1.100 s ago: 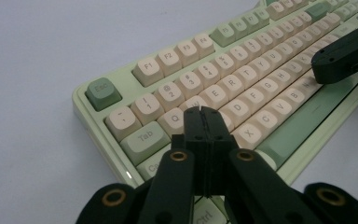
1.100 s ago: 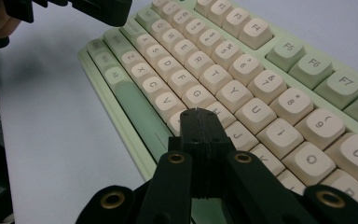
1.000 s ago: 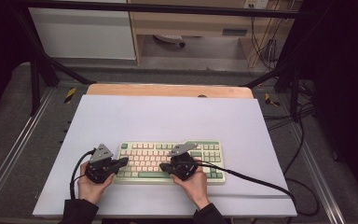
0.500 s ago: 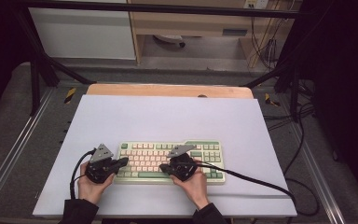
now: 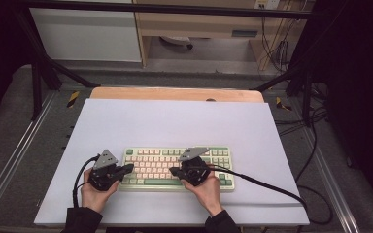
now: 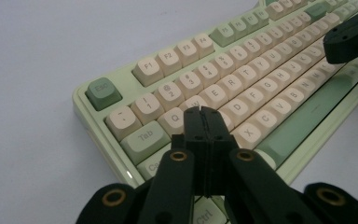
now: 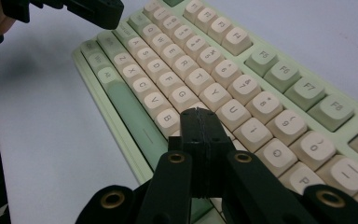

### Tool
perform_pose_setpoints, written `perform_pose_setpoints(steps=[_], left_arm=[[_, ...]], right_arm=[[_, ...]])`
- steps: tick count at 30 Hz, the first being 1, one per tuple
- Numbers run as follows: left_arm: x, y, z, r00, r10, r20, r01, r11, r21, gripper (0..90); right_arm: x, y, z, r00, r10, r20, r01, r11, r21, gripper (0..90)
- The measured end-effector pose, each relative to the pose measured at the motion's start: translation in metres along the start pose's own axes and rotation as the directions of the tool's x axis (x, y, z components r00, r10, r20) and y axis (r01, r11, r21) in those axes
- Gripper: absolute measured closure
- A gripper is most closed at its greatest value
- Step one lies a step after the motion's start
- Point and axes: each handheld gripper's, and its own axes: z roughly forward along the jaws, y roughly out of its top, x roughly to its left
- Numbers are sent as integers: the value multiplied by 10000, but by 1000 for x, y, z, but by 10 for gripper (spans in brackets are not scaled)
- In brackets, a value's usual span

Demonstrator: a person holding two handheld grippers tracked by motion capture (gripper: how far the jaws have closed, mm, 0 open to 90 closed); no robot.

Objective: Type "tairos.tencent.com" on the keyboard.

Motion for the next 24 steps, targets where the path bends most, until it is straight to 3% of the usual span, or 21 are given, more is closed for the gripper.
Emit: perform_pose_setpoints(steps=[7,24], left_arm=[[0,0,0,10000,-21,20,21,10000,-41,900],[-11,7,5,9996,158,245,-159,9999,23,900]], right_arm=[[-10,-4,-15,9996,201,210,-200,9998,-42,900],[-38,-35,-51,9913,1051,790,-1031,9943,-289,900]])
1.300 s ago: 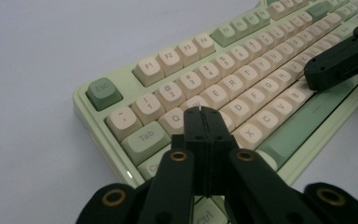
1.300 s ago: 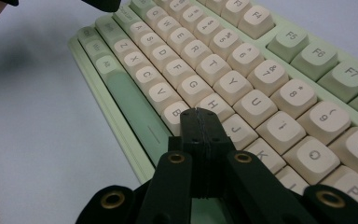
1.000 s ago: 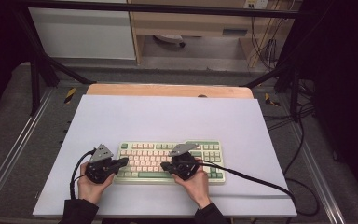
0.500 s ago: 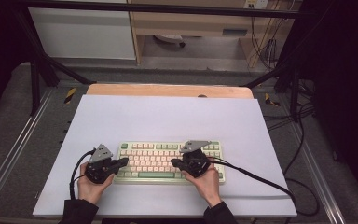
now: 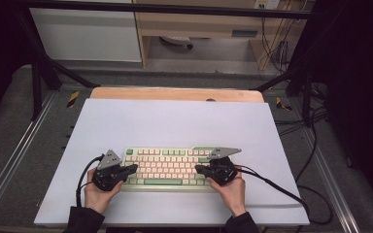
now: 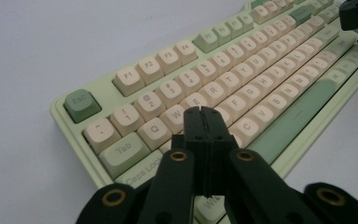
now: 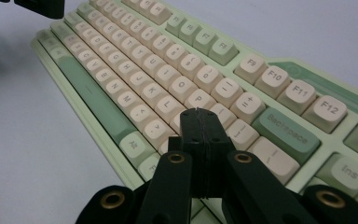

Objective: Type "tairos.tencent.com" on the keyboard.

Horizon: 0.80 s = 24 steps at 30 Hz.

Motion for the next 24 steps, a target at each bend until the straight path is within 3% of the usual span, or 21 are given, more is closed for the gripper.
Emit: perform_pose_setpoints(steps=[14,24], left_arm=[[-18,6,18,9991,245,339,-253,9994,245,900],[-25,6,28,9978,438,498,-461,9979,450,900]], right_arm=[[-11,-16,-13,9996,177,221,-178,9998,38,900],[-12,-18,-15,9993,295,222,-295,9996,16,900]])
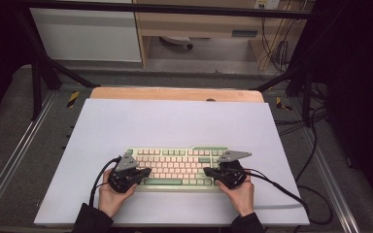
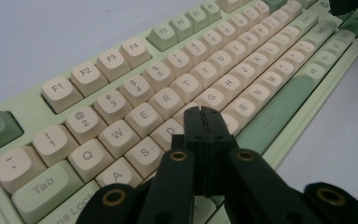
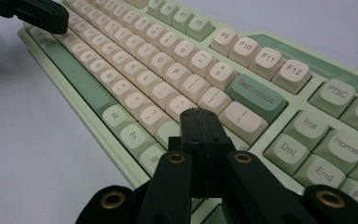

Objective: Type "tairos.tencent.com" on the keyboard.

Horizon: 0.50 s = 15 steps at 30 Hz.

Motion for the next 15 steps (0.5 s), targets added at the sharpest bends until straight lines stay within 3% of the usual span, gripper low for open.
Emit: perform_pose_setpoints(steps=[15], left_arm=[[-3,-2,5,9999,107,58,-108,9998,140,900]], right_arm=[[-1,-1,0,10000,5,-9,-5,10000,-26,900]])
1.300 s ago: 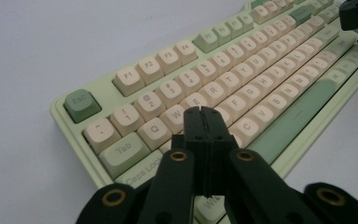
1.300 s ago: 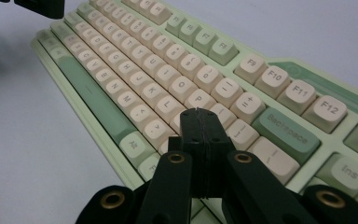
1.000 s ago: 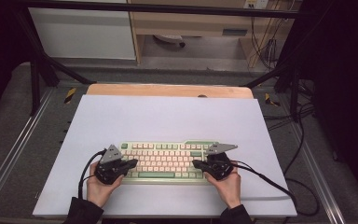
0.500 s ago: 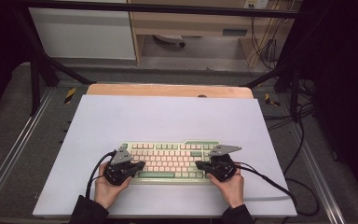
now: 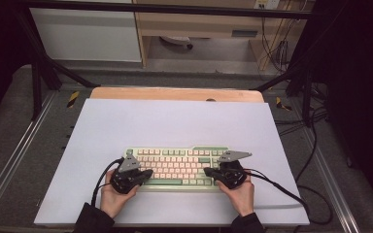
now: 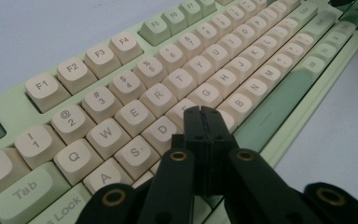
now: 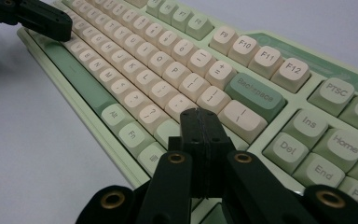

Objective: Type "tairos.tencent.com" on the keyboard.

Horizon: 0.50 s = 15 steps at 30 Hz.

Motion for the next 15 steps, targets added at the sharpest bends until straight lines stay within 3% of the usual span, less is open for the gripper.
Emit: perform_pose_setpoints(steps=[15], left_arm=[[1,-1,-6,10000,43,-12,-43,9999,-119,900]], right_arm=[[-1,-1,0,10000,-46,16,46,10000,11,900]])
